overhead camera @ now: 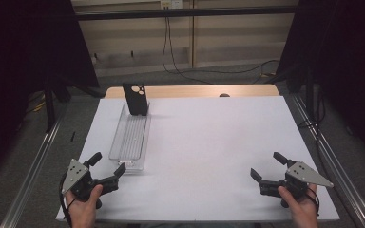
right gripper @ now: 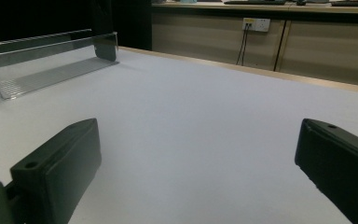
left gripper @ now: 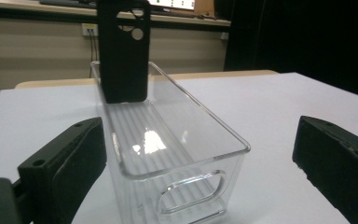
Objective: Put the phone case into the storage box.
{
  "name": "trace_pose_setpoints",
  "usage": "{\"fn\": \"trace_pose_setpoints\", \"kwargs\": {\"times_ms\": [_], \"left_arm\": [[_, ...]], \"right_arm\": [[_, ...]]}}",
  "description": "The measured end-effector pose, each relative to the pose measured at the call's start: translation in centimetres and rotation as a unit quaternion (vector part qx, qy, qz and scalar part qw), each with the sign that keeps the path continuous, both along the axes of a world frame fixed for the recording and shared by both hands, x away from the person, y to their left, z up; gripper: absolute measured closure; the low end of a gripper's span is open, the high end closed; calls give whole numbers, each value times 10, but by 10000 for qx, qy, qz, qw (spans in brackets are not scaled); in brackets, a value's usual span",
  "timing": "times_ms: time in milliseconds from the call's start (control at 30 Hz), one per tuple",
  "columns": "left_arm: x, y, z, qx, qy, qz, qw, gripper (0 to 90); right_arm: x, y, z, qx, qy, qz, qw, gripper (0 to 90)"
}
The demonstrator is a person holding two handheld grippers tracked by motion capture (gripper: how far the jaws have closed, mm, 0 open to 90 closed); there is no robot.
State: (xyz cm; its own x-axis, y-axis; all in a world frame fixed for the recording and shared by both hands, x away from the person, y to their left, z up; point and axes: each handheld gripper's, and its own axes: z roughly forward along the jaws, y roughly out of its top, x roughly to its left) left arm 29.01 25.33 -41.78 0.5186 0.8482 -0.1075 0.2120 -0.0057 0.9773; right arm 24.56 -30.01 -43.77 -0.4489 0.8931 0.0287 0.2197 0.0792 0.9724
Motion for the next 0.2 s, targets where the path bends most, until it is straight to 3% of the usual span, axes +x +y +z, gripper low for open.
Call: {"fn": "trace_pose_setpoints", "kwargs": {"times_ms": [100,200], "left_arm": [[2,1,0,-70,-31,-145,9999,21],[4,-1,-2,84,59,-172,9998,21]], "right_arm": [[1,0,0,1,21,-1,10000,1],[1,0,-1,28,25,-3,10000,1]]}}
